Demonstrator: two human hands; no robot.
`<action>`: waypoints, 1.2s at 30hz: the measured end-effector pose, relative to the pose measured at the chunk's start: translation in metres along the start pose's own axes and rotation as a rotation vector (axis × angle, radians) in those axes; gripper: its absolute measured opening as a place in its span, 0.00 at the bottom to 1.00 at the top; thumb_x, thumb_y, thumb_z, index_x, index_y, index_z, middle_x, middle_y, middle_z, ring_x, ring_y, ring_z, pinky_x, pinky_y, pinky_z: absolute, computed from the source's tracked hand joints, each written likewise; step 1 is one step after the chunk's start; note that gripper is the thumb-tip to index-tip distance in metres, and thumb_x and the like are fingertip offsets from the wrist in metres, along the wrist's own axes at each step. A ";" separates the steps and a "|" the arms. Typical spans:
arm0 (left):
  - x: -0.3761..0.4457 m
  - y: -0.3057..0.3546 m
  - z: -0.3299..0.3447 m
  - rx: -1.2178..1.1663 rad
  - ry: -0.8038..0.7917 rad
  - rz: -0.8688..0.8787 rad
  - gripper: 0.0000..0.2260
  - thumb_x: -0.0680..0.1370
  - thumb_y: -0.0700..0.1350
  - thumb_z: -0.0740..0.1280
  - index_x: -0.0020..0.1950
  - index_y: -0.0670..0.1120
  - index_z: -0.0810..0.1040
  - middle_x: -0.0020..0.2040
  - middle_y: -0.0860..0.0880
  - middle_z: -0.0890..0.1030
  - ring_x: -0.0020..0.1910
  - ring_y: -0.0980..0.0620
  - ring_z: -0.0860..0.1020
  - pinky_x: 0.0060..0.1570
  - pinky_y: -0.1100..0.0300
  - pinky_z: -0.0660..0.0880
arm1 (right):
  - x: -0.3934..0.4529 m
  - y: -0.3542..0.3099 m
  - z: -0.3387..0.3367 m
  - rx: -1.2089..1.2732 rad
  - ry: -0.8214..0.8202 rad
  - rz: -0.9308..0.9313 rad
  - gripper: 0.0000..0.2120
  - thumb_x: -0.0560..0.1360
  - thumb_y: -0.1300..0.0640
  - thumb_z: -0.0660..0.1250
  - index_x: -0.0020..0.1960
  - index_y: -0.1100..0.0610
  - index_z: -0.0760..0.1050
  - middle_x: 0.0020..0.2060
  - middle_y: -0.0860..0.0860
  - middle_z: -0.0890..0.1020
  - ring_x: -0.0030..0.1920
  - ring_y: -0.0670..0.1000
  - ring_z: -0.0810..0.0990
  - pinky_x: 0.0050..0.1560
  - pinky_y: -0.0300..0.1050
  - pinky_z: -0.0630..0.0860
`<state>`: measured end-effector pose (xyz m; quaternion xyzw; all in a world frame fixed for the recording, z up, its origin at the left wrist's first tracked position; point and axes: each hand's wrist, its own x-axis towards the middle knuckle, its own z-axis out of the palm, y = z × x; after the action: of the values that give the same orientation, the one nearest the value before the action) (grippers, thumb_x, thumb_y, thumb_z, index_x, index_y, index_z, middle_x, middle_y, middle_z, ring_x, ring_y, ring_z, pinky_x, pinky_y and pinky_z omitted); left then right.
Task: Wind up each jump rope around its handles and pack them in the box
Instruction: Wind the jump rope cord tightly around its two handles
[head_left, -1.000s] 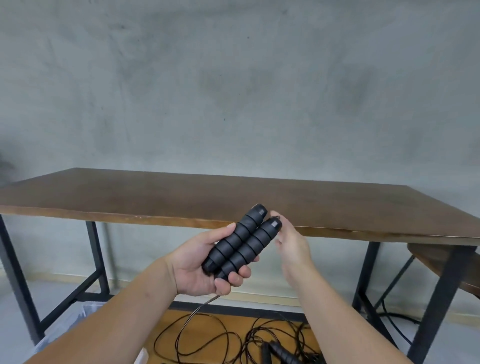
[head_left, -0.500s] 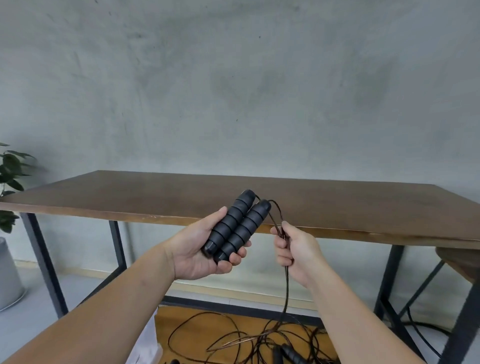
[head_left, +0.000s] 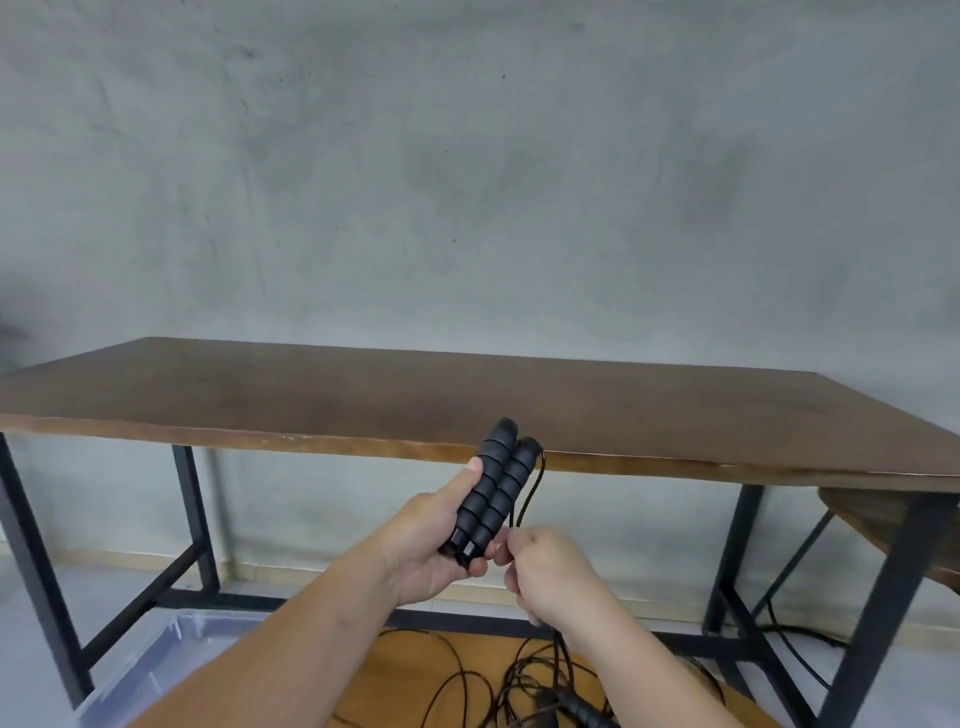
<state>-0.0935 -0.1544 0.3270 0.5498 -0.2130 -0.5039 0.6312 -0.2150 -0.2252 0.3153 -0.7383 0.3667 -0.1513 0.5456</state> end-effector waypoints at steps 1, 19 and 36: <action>0.000 -0.001 -0.003 0.017 -0.022 -0.011 0.26 0.78 0.61 0.65 0.63 0.40 0.77 0.46 0.38 0.81 0.33 0.48 0.75 0.30 0.58 0.70 | 0.001 0.002 0.002 -0.133 -0.004 -0.054 0.17 0.83 0.55 0.53 0.41 0.54 0.74 0.31 0.49 0.71 0.29 0.47 0.67 0.29 0.39 0.63; 0.003 -0.019 -0.039 0.426 -0.031 0.026 0.24 0.78 0.64 0.63 0.61 0.46 0.76 0.47 0.46 0.81 0.45 0.50 0.75 0.57 0.49 0.78 | -0.013 0.016 0.034 -0.568 -0.140 -0.027 0.15 0.82 0.51 0.56 0.51 0.56 0.79 0.38 0.53 0.77 0.34 0.51 0.77 0.38 0.43 0.72; 0.003 -0.017 -0.033 1.596 0.198 0.467 0.26 0.79 0.68 0.49 0.65 0.50 0.66 0.48 0.50 0.77 0.43 0.50 0.77 0.41 0.58 0.75 | -0.024 -0.041 -0.046 -0.578 -0.258 -0.188 0.13 0.80 0.49 0.65 0.40 0.53 0.81 0.28 0.46 0.72 0.29 0.45 0.70 0.39 0.44 0.77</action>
<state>-0.0715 -0.1395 0.3002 0.8152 -0.5577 -0.0074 0.1562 -0.2449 -0.2346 0.3735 -0.9063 0.2526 0.0043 0.3389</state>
